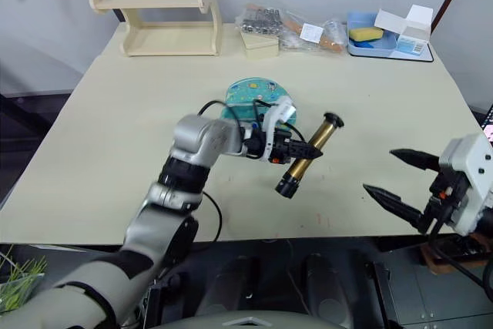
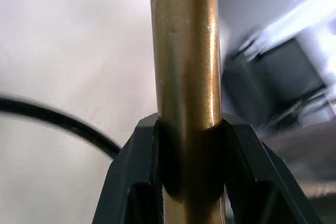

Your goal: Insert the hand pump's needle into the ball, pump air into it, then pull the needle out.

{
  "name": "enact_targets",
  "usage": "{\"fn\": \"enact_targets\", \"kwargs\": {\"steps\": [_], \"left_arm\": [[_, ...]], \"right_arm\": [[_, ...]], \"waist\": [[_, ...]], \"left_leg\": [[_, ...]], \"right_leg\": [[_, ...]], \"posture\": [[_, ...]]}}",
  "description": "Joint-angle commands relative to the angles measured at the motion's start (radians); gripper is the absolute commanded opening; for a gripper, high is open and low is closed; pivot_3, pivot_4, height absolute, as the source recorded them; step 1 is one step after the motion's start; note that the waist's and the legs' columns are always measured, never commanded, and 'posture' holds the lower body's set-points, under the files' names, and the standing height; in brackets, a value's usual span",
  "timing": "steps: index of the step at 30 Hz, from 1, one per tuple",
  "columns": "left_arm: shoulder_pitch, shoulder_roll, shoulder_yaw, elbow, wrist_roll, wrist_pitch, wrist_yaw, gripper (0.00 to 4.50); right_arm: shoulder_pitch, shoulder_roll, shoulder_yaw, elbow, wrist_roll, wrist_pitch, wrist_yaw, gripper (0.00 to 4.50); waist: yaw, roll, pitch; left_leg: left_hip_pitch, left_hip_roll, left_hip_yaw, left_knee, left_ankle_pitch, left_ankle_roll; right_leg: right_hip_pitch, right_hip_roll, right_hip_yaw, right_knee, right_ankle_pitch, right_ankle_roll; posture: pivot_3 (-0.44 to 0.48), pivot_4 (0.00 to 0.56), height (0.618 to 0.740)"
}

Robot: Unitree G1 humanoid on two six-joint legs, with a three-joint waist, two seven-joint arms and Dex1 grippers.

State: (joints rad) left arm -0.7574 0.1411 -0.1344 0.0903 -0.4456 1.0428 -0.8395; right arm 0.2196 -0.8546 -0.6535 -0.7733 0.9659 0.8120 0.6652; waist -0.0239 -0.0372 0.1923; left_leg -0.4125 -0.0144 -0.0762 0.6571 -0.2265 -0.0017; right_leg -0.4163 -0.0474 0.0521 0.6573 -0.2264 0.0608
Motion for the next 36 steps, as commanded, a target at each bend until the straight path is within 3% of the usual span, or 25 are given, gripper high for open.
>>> {"fn": "enact_targets", "kwargs": {"steps": [1, 6, 9, 14, 23, 36], "left_arm": [[0.094, 0.026, -0.045, -0.153, 0.063, -0.255, 0.003, 1.02], [0.253, 0.005, -0.052, -0.097, 0.129, -0.776, -0.089, 1.02], [0.271, -0.014, -0.046, -0.030, 0.091, -0.833, -0.151, 1.02], [0.307, -0.071, -0.039, 0.117, 0.088, -1.107, -0.254, 1.02], [0.293, -0.119, -0.011, 0.248, 0.073, -1.260, -0.305, 1.02], [0.298, -0.123, -0.002, 0.243, 0.060, -1.259, -0.302, 1.02]], "right_arm": [[-0.063, 0.019, 0.030, -0.017, 0.105, 0.038, -0.136, 4.50], [-0.198, 0.089, 0.156, -0.021, 0.200, 0.045, -0.337, 4.50], [-0.249, 0.105, 0.220, -0.013, 0.219, 0.050, -0.408, 4.50], [-0.464, 0.260, 0.444, 0.057, 0.149, 0.030, -0.530, 4.50], [-0.589, 0.369, 0.547, 0.110, 0.074, 0.012, -0.569, 4.50], [-0.587, 0.367, 0.559, 0.112, 0.055, 0.023, -0.523, 4.50]], "waist": [[0.008, 0.000, 0.000], [0.013, 0.001, -0.001], [0.019, 0.001, -0.001], [0.006, 0.002, -0.001], [0.008, 0.002, -0.001], [0.007, 0.003, -0.001]], "left_leg": [[0.001, 0.000, 0.001, 0.000, 0.000, 0.000], [0.000, 0.000, 0.002, 0.001, -0.001, 0.002], [-0.003, 0.000, 0.004, 0.007, -0.003, 0.005], [0.000, 0.000, 0.013, 0.012, -0.005, 0.010], [-0.002, 0.000, 0.014, 0.014, -0.007, 0.014], [-0.002, 0.000, 0.014, 0.013, -0.007, 0.015]], "right_leg": [[0.000, 0.000, 0.001, 0.000, 0.000, 0.000], [0.000, 0.000, 0.001, 0.000, 0.000, 0.000], [0.000, 0.000, -0.001, 0.000, 0.000, 0.000], [0.002, 0.001, 0.005, 0.001, 0.002, 0.002], [0.001, 0.001, 0.006, 0.000, 0.004, 0.006], [0.001, 0.001, 0.005, 0.001, 0.004, 0.006]], "posture": [[0.000, 0.150, 0.740], [0.000, 0.150, 0.740], [0.000, 0.150, 0.740], [0.000, 0.150, 0.740], [0.000, 0.150, 0.740], [0.000, 0.150, 0.740]]}}
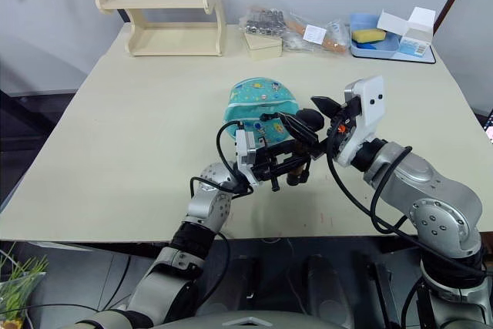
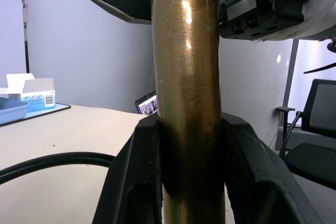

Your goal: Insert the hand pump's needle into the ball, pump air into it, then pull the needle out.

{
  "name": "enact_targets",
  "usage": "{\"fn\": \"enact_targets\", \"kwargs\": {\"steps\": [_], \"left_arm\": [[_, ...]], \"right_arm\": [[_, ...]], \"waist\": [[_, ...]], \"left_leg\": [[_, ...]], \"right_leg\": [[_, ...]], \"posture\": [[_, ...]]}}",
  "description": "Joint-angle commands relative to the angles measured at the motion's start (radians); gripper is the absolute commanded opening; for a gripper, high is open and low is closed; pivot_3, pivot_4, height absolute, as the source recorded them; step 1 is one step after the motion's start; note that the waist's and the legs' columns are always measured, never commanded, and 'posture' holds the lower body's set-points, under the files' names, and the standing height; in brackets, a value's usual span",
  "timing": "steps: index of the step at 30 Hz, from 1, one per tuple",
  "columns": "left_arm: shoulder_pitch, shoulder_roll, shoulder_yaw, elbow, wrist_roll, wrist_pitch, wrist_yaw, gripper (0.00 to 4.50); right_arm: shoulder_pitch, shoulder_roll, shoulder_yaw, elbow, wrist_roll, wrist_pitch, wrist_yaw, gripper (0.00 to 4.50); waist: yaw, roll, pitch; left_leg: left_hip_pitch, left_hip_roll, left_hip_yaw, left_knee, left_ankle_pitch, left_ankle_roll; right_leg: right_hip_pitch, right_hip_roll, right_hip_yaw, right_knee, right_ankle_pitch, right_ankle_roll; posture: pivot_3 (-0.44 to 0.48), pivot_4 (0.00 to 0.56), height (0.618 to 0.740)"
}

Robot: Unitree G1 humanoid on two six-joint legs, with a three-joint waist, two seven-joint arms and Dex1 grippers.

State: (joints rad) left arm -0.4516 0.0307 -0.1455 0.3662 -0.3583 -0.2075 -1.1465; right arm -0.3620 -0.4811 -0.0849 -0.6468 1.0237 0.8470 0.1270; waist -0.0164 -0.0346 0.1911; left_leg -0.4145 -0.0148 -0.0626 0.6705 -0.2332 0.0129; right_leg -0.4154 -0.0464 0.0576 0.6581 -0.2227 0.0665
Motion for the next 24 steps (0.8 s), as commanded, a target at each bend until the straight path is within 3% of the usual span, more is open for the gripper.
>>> {"fn": "enact_targets", "kwargs": {"steps": [1, 18, 24], "left_arm": [[-0.009, -0.012, 0.011, -0.033, -0.030, -0.005, 0.007, 1.02], [-0.024, -0.008, 0.011, -0.027, -0.040, 0.008, 0.012, 1.02], [-0.023, -0.006, 0.011, -0.026, -0.042, 0.011, 0.009, 1.02]], "right_arm": [[-0.005, -0.007, -0.010, -0.014, -0.006, -0.012, 0.017, 4.50], [-0.010, 0.010, -0.008, -0.017, -0.001, -0.006, 0.019, 4.50], [-0.016, 0.013, -0.005, -0.014, 0.009, 0.006, 0.023, 1.95]], "waist": [[0.000, 0.000, 0.000], [0.000, 0.000, 0.000], [0.000, 0.000, 0.000]], "left_leg": [[0.000, 0.000, 0.000, 0.000, 0.000, 0.000], [0.000, 0.000, 0.000, 0.000, 0.000, 0.000], [0.000, 0.000, 0.000, 0.000, 0.000, 0.000]], "right_leg": [[0.000, 0.000, 0.000, 0.000, 0.000, 0.000], [0.000, 0.000, 0.000, 0.000, 0.000, 0.000], [0.000, 0.000, 0.000, 0.000, 0.000, 0.000]], "posture": [[0.000, 0.150, 0.740], [0.000, 0.150, 0.740], [0.000, 0.150, 0.740]]}}
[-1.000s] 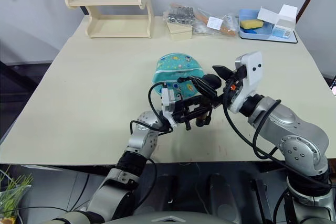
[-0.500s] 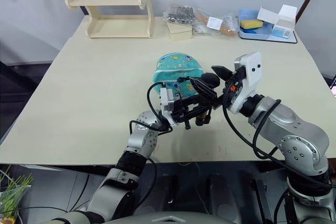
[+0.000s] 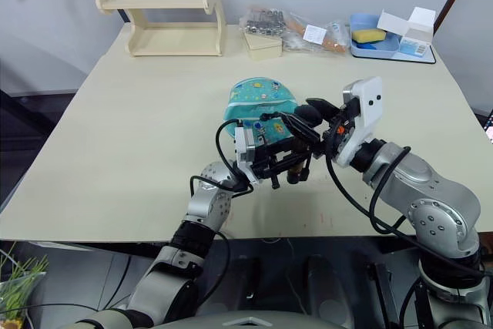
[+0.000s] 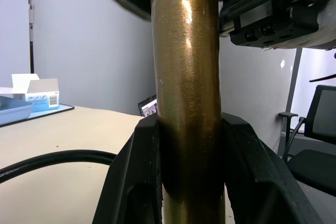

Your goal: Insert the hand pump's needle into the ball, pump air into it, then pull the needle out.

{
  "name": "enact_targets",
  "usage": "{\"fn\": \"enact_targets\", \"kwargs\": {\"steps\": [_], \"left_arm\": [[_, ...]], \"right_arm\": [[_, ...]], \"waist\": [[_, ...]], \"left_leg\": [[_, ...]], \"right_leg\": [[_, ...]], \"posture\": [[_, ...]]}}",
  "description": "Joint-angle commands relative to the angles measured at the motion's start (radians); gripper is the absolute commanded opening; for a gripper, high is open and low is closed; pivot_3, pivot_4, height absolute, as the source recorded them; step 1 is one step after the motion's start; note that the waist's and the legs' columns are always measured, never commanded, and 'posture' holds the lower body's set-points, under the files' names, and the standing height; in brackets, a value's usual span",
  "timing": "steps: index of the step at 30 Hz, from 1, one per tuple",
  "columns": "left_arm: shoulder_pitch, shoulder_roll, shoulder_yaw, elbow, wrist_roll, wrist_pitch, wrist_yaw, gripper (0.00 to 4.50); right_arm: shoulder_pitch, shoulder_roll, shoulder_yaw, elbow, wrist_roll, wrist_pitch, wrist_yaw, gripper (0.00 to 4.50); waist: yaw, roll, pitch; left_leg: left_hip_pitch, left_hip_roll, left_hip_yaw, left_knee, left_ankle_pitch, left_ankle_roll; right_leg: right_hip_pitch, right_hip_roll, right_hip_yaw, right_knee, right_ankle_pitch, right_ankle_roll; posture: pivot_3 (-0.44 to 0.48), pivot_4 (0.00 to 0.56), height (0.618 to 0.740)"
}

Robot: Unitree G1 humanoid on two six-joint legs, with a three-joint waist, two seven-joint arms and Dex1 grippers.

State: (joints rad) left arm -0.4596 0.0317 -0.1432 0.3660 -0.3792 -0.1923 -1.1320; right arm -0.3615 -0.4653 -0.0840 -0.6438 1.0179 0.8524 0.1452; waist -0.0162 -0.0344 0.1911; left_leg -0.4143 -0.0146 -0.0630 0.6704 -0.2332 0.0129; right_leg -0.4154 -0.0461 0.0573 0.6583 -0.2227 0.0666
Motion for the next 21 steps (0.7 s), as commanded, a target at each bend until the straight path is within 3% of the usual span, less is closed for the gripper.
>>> {"fn": "enact_targets", "kwargs": {"steps": [1, 5, 6, 11, 13, 16, 21], "left_arm": [[-0.015, -0.007, 0.008, -0.026, -0.022, -0.003, -0.006, 1.02], [-0.008, 0.013, -0.005, -0.052, -0.027, 0.050, -0.015, 1.02], [-0.006, 0.025, -0.009, -0.066, -0.031, 0.079, -0.019, 2.03], [0.039, 0.118, -0.032, -0.225, -0.011, 0.279, 0.053, 4.26], [0.073, 0.171, -0.047, -0.327, -0.027, 0.381, 0.066, 4.50], [0.096, 0.234, -0.055, -0.427, -0.046, 0.552, 0.111, 4.50], [0.082, 0.268, -0.075, -0.438, 0.002, 0.605, 0.156, 4.50]], "right_arm": [[-0.018, -0.004, -0.005, -0.016, 0.015, 0.002, 0.005, 1.74], [-0.023, -0.022, 0.000, -0.018, 0.004, 0.008, 0.019, 1.74], [-0.027, -0.028, 0.003, -0.018, -0.004, 0.009, 0.025, 1.74], [-0.061, -0.062, 0.016, -0.012, -0.026, 0.013, 0.055, 1.74], [-0.076, -0.072, 0.021, -0.011, -0.029, 0.018, 0.067, 1.74], [-0.092, -0.079, 0.028, -0.010, -0.029, 0.026, 0.076, 1.74], [-0.113, -0.068, 0.030, -0.004, -0.020, 0.037, 0.074, 1.74]], "waist": [[0.000, 0.000, 0.000], [0.000, 0.000, 0.000], [-0.001, 0.000, 0.000], [-0.004, 0.002, 0.000], [-0.004, 0.003, 0.000], [-0.005, 0.004, 0.000], [-0.003, 0.004, 0.000]], "left_leg": [[0.000, 0.000, 0.000, 0.000, 0.000, 0.000], [0.000, 0.000, 0.000, 0.000, 0.000, 0.000], [0.000, 0.000, 0.000, 0.000, 0.000, 0.000], [0.000, 0.000, 0.000, 0.000, 0.000, 0.000], [0.000, 0.001, -0.001, 0.000, 0.000, 0.000], [0.000, 0.001, -0.002, -0.001, 0.000, 0.000], [0.000, 0.001, -0.001, -0.001, 0.000, 0.000]], "right_leg": [[0.000, 0.000, 0.000, 0.000, 0.000, 0.000], [0.000, 0.000, 0.000, 0.000, 0.000, 0.000], [0.000, 0.000, 0.000, 0.000, 0.000, 0.000], [0.000, 0.001, 0.000, 0.000, 0.000, 0.000], [0.000, 0.001, 0.000, 0.000, 0.000, 0.000], [0.000, 0.001, -0.001, 0.000, 0.000, 0.000], [0.000, 0.001, 0.000, -0.001, 0.000, 0.000]], "posture": [[0.000, 0.150, 0.740], [0.000, 0.150, 0.740], [0.000, 0.150, 0.740], [0.000, 0.150, 0.740], [0.000, 0.150, 0.740], [0.000, 0.150, 0.740], [0.000, 0.150, 0.740]]}}
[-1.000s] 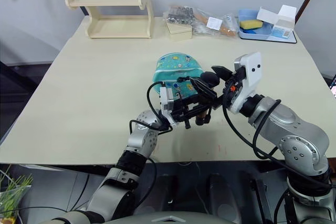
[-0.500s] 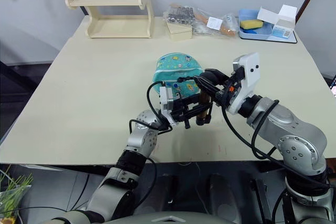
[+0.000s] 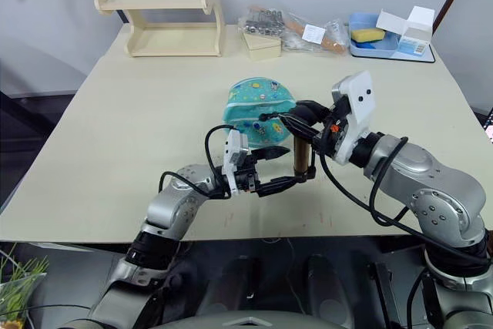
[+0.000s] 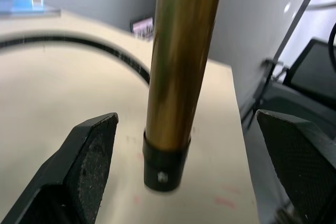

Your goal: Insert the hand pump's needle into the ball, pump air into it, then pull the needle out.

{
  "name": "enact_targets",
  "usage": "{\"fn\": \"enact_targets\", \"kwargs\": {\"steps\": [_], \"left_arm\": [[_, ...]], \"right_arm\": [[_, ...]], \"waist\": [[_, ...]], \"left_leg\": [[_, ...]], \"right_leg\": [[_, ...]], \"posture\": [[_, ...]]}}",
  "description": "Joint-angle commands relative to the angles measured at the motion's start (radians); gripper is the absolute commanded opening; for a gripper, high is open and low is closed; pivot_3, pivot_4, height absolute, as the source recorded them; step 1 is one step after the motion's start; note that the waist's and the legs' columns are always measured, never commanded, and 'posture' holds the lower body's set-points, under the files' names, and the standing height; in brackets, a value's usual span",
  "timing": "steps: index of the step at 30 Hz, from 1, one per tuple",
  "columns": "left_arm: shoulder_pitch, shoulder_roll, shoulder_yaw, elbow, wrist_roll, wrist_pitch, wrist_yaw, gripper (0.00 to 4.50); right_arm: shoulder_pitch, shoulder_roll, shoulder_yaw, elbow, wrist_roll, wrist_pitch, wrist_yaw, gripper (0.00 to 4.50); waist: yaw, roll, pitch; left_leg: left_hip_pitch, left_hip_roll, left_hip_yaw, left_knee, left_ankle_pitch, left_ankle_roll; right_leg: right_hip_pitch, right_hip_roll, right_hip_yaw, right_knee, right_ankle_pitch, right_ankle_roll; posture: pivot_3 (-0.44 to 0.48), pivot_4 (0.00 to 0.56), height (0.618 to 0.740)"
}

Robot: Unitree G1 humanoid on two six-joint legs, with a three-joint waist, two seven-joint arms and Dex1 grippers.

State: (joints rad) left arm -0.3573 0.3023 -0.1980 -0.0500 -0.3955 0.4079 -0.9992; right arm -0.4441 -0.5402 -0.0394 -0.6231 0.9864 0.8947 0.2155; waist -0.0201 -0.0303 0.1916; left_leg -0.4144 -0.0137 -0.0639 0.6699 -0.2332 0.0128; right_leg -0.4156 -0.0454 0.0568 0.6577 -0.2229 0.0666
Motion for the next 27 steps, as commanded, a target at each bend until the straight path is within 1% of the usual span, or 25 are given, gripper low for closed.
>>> {"fn": "enact_targets", "kwargs": {"steps": [1, 3, 8, 14, 19, 20, 21, 27], "left_arm": [[-0.024, -0.003, -0.034, -0.006, 0.039, -0.005, 0.029, 4.50], [-0.031, -0.011, -0.056, 0.024, 0.071, -0.021, 0.043, 4.50], [-0.054, -0.036, -0.069, 0.081, 0.099, -0.051, 0.056, 4.50], [-0.062, -0.028, -0.061, 0.120, 0.111, -0.079, 0.042, 4.50], [-0.080, -0.038, -0.075, 0.171, 0.126, -0.102, 0.025, 4.50], [-0.083, -0.039, -0.076, 0.174, 0.127, -0.104, 0.020, 3.96], [-0.085, -0.041, -0.076, 0.176, 0.126, -0.105, 0.019, 3.75], [-0.095, -0.049, -0.078, 0.183, 0.133, -0.112, 0.019, 3.72]], "right_arm": [[-0.035, 0.010, -0.014, -0.023, 0.013, -0.005, 0.002, 1.74], [-0.043, 0.018, -0.011, -0.023, 0.016, -0.002, -0.002, 1.74], [-0.058, 0.033, -0.005, -0.023, 0.012, 0.005, -0.012, 1.74], [-0.068, 0.041, -0.004, -0.012, -0.013, 0.008, -0.017, 1.74], [-0.075, 0.050, 0.002, -0.006, -0.026, 0.012, -0.019, 1.74], [-0.076, 0.052, 0.001, -0.006, -0.027, 0.013, -0.020, 1.74], [-0.077, 0.053, 0.001, -0.007, -0.028, 0.015, -0.021, 1.74], [-0.076, 0.051, -0.003, -0.015, -0.023, 0.020, -0.026, 1.74]], "waist": [[0.001, 0.000, 0.000], [0.002, 0.000, 0.000], [0.000, 0.000, 0.000], [0.000, 0.000, 0.000], [0.001, 0.000, 0.000], [0.001, 0.000, 0.000], [0.000, 0.000, 0.000], [0.000, 0.000, 0.000]], "left_leg": [[0.000, 0.000, 0.000, 0.000, 0.000, 0.000], [0.000, 0.000, 0.000, 0.000, 0.000, 0.000], [0.000, 0.000, 0.000, 0.000, 0.000, 0.000], [-0.001, 0.000, 0.001, 0.000, 0.000, 0.000], [-0.001, 0.000, 0.001, -0.001, 0.000, 0.000], [-0.001, 0.000, 0.001, -0.001, 0.000, 0.000], [-0.001, 0.000, 0.001, -0.001, 0.000, 0.000], [-0.001, 0.000, 0.001, -0.001, 0.000, 0.000]], "right_leg": [[0.000, 0.000, 0.000, 0.000, 0.000, 0.000], [0.000, 0.000, 0.000, 0.000, 0.000, 0.000], [-0.001, 0.000, 0.000, 0.000, 0.000, 0.000], [-0.001, -0.001, 0.000, -0.001, 0.000, 0.000], [-0.001, -0.001, 0.001, -0.001, 0.000, 0.000], [-0.001, -0.001, 0.001, -0.001, 0.000, 0.000], [-0.001, -0.001, 0.001, -0.001, 0.000, 0.000], [-0.001, -0.001, 0.001, -0.002, 0.000, 0.000]], "posture": [[0.000, 0.150, 0.740], [0.000, 0.150, 0.740], [0.000, 0.150, 0.740], [0.000, 0.150, 0.740], [0.000, 0.150, 0.740], [0.000, 0.150, 0.740], [0.000, 0.150, 0.740], [0.000, 0.150, 0.740]]}}
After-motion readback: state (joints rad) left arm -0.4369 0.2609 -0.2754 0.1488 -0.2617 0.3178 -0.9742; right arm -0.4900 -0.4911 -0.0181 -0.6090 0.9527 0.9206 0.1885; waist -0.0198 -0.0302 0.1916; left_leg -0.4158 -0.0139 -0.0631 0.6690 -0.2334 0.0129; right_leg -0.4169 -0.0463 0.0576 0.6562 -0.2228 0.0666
